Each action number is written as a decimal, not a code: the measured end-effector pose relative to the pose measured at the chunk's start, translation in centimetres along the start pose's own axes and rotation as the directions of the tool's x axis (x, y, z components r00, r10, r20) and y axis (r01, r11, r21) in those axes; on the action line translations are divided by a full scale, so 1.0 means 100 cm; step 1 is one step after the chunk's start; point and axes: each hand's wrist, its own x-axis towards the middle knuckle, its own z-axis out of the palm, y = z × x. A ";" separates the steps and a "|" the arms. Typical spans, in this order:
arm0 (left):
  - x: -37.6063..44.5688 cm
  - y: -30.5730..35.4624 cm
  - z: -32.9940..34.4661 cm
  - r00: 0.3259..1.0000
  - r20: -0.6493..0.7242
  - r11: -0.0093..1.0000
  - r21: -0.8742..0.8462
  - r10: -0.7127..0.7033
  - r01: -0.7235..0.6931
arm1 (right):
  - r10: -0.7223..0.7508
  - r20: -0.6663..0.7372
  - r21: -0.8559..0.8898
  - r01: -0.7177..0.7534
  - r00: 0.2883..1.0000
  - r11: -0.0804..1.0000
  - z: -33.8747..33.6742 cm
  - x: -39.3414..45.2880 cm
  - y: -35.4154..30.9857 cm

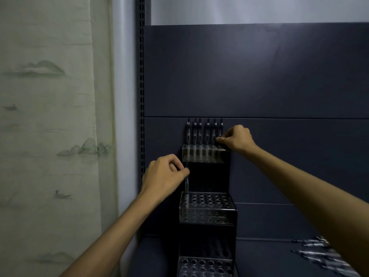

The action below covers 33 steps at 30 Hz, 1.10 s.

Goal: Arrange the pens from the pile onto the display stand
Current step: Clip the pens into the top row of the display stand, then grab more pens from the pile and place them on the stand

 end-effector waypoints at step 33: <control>-0.098 0.206 0.271 0.930 0.346 0.993 -0.053 0.120 -0.108 | -0.099 0.161 -0.232 0.135 0.982 0.963 -0.182 -0.146 0.291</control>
